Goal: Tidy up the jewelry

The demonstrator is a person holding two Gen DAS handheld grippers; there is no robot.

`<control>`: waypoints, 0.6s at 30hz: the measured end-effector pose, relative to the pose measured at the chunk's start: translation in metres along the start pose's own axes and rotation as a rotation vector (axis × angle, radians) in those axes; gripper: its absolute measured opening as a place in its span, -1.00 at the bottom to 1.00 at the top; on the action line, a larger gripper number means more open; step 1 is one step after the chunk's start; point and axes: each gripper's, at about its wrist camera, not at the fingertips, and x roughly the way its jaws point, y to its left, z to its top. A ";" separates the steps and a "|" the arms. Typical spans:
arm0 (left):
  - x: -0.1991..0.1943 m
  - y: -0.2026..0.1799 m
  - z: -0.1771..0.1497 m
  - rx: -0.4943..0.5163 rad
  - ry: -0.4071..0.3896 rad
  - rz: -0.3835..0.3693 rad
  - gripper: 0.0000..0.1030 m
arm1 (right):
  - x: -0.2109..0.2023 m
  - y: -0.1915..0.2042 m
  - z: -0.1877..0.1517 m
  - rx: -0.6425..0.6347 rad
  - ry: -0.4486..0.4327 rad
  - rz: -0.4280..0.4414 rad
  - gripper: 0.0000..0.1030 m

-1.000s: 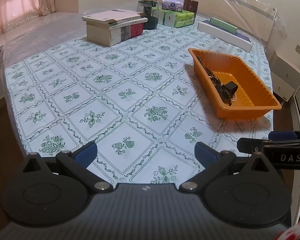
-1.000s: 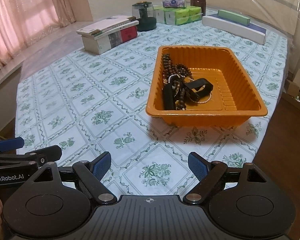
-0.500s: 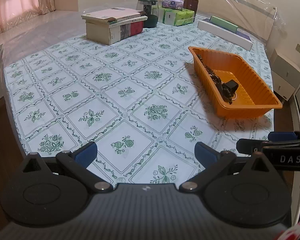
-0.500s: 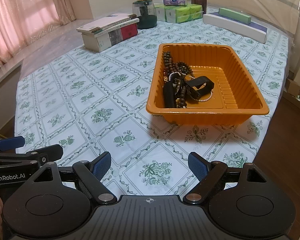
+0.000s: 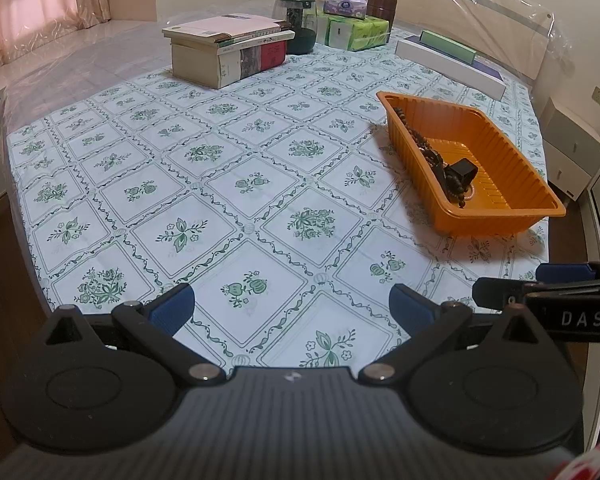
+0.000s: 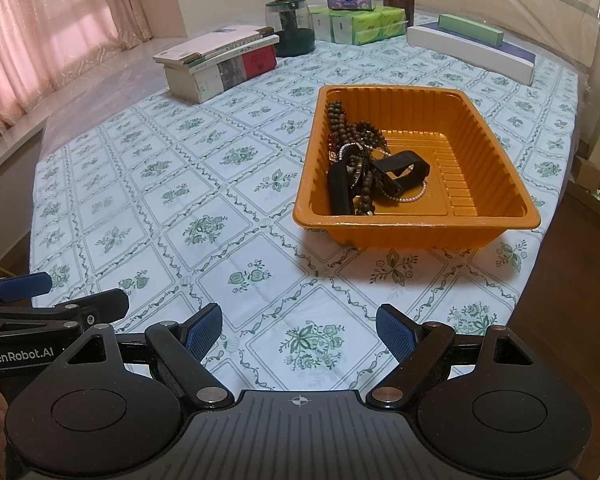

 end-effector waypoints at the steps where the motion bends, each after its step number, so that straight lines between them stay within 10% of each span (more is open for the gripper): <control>1: 0.000 0.000 0.000 -0.001 0.000 0.000 0.99 | 0.000 0.000 0.000 0.000 0.000 0.000 0.63; 18: 0.002 0.000 0.001 0.004 -0.002 0.003 0.99 | 0.000 0.000 0.001 -0.003 -0.002 -0.001 0.63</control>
